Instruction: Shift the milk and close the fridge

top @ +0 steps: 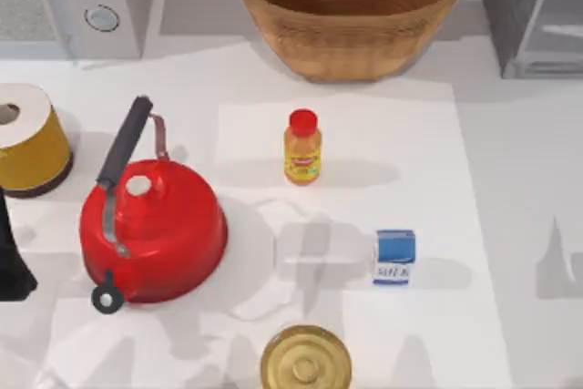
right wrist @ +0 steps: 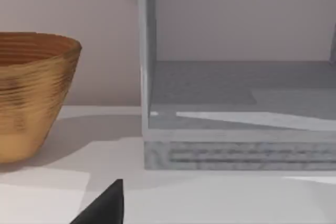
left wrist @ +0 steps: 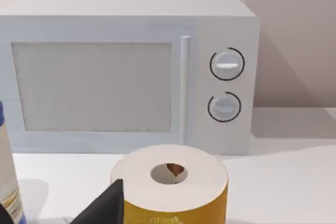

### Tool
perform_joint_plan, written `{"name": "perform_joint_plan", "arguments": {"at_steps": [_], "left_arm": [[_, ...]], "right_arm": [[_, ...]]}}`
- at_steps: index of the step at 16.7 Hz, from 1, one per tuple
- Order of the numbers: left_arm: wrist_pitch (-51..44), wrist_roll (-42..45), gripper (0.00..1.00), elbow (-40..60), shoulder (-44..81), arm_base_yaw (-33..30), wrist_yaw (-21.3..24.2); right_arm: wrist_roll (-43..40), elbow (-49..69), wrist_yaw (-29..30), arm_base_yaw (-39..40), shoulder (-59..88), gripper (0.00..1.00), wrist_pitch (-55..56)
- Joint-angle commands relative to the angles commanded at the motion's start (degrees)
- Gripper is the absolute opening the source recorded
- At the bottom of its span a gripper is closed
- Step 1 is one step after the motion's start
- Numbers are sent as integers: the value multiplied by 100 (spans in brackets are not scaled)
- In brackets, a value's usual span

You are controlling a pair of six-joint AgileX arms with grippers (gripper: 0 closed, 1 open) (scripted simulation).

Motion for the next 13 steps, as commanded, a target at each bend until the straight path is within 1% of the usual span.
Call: {"name": "perform_joint_plan", "arguments": {"at_steps": [3,4,6,8,13], "left_arm": [[0,0,100,0,0,0,0],[0,0,100,0,0,0,0],[0,0,100,0,0,0,0],[0,0,100,0,0,0,0],[0,0,100,0,0,0,0]], "right_arm": [[-4,-4,78,69,75,100,70],[-8,-7,206,188,198,100,184],[-7,-4,641,599,615,100,558],[11,16,1316,1245,1178,100,1087],[62,68,3388,3271,2761,100,2587]]}}
